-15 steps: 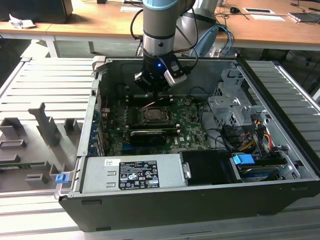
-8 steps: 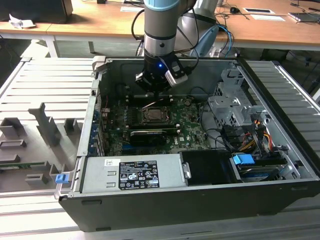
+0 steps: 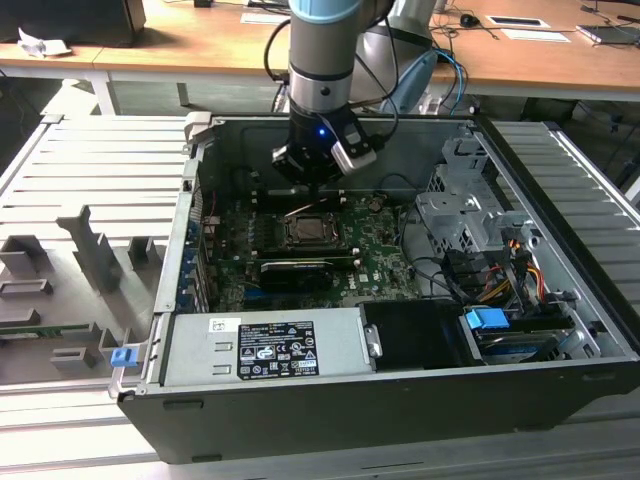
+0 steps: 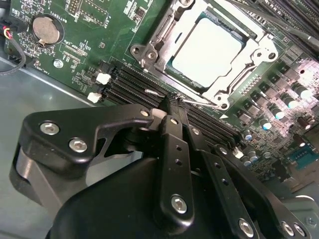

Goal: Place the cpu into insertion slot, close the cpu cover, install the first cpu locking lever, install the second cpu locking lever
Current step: 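Install the first cpu locking lever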

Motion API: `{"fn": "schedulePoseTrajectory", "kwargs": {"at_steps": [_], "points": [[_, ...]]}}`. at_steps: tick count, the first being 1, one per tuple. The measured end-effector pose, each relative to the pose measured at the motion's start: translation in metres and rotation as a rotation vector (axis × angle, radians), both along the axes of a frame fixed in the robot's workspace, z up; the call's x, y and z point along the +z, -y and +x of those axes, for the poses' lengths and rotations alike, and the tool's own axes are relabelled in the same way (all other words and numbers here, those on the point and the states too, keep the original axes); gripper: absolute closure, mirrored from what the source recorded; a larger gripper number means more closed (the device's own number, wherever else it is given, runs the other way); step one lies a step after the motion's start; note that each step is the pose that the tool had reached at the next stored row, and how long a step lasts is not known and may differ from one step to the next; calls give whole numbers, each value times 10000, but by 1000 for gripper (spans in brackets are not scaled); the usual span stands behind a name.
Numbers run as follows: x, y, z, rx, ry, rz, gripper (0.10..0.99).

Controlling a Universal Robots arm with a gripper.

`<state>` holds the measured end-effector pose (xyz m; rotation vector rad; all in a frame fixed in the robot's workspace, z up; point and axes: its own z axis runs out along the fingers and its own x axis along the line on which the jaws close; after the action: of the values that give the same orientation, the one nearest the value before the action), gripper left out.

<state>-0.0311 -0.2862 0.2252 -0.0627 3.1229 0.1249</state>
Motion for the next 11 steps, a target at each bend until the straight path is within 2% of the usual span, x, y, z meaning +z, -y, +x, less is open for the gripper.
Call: {"fn": "schedulePoseTrajectory", "kwargs": {"at_steps": [11], "points": [[-101,-10,92,0,-1,-1,980]]}}
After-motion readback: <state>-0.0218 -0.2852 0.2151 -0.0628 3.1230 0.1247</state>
